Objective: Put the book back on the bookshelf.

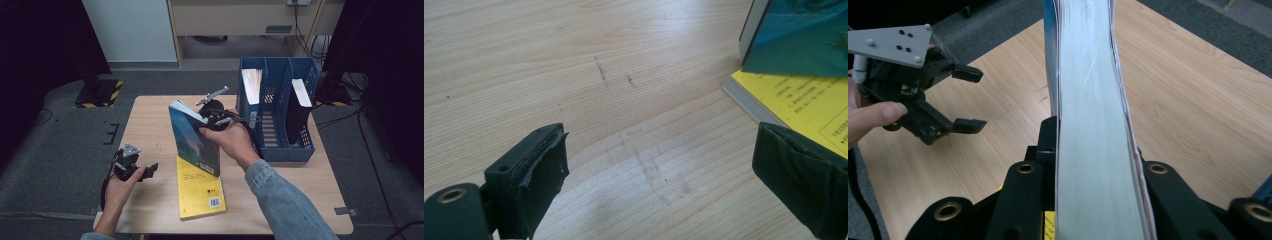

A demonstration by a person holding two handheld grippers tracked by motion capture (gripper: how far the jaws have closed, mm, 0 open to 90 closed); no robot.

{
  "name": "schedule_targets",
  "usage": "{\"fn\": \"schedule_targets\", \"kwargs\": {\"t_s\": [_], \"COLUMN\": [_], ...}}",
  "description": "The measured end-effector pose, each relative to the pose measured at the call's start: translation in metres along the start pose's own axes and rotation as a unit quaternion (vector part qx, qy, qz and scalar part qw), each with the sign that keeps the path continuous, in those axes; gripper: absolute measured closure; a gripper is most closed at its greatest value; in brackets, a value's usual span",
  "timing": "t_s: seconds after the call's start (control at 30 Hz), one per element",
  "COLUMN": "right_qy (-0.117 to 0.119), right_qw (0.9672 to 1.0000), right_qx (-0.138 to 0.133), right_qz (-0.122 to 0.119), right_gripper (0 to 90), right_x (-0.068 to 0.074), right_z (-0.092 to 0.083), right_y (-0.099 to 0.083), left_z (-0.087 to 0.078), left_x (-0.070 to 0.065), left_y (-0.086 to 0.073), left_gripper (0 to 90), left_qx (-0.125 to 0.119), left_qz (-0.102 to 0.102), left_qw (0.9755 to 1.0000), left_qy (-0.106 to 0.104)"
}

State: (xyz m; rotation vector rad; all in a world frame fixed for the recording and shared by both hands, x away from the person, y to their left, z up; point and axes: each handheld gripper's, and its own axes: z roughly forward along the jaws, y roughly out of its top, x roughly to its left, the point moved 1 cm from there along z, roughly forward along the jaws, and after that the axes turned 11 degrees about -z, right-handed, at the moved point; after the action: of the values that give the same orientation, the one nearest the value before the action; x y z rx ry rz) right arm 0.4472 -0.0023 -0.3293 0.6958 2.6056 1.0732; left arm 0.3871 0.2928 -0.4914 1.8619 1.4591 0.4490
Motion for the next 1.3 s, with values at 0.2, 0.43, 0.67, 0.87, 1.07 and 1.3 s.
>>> {"fn": "schedule_targets", "kwargs": {"t_s": [0.2,0.43,0.67,0.87,1.07,1.3], "right_qy": [-0.007,-0.001,0.000,0.009,0.008,0.002], "right_qw": [0.9999,0.9993,0.9972,0.9964,0.9960,0.9948], "right_qx": [-0.005,-0.020,-0.042,-0.049,-0.050,-0.058], "right_qz": [0.011,0.032,0.062,0.069,0.074,0.083], "right_gripper": [73.5,73.4,73.3,73.3,73.2,73.2], "right_x": [-0.006,-0.013,-0.018,-0.016,-0.018,-0.022], "right_z": [-0.008,-0.024,-0.040,-0.059,-0.066,-0.086], "right_y": [-0.003,-0.018,-0.044,-0.060,-0.074,-0.090], "left_z": [0.000,-0.003,-0.002,0.001,0.002,0.004], "left_x": [0.001,0.004,0.004,0.008,0.011,0.015], "left_y": [-0.002,-0.002,-0.005,-0.006,-0.009,-0.010], "left_gripper": [7.2,8.7,9.1,7.5,5.2,5.2], "left_qx": [0.012,-0.002,0.010,0.014,0.027,0.031], "left_qz": [0.013,0.013,0.018,0.018,0.016,0.013], "left_qw": [0.9998,0.9996,0.9994,0.9992,0.9986,0.9985], "left_qy": [-0.007,0.024,0.029,0.034,0.043,0.043]}}
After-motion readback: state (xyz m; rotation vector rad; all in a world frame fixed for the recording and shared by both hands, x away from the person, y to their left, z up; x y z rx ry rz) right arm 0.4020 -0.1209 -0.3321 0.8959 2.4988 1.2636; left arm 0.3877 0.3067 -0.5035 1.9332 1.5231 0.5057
